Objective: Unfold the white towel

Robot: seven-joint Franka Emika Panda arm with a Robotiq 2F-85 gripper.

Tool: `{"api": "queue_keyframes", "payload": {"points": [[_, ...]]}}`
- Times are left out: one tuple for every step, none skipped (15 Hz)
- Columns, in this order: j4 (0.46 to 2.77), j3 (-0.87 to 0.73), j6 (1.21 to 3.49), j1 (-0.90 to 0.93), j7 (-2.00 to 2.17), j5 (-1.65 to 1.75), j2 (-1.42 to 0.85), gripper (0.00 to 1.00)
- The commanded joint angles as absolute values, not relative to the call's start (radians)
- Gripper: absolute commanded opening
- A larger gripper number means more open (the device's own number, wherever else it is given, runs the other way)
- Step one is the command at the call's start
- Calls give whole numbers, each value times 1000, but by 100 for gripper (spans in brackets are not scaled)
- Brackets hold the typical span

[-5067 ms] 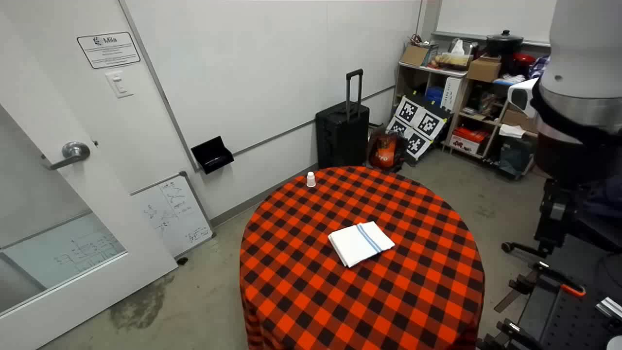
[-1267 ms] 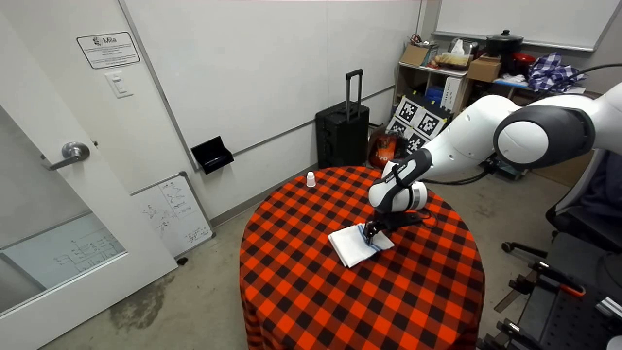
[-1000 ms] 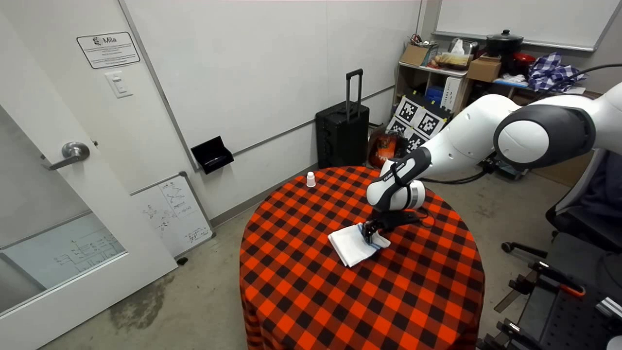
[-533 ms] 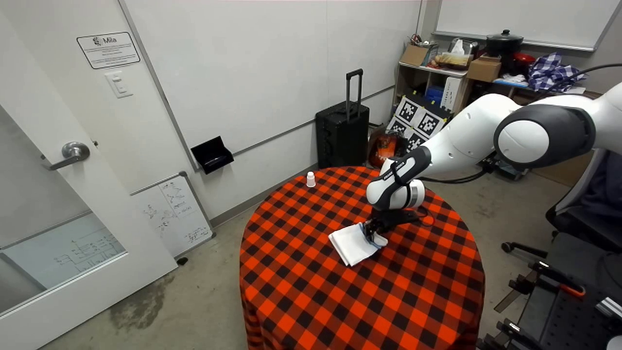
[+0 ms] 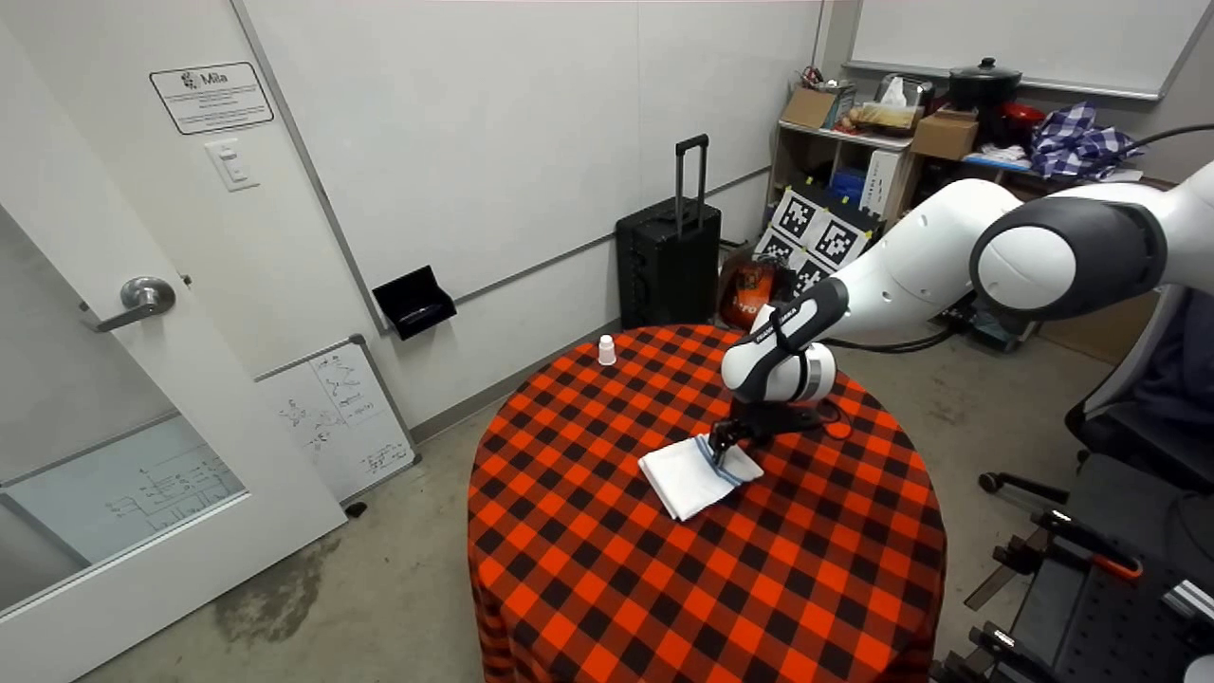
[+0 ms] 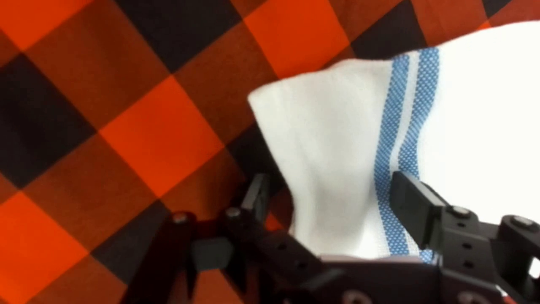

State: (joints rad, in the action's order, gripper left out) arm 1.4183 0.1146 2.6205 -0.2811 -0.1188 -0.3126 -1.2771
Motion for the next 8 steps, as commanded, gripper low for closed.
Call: {"api": "queue_keyframes", "payload": {"points": [[1417,149,2630,-332,-108,-339,-1289,100],[1414,158,2628,-346,-106,-351,-1294,100],[1414,163,2628,-356,-104,-360,-1296,100],[1408,171,2625,-368,-102,-370,-1303,100],[1408,175,2624,-376,-98,-380,-1305,100],[1397,182,2620,-386,-95,-389,-1315,99],[1396,187,2618,-393,-93,-397,-1317,97],[1392,191,2619,-400,-88,-405,-1323,80]]}}
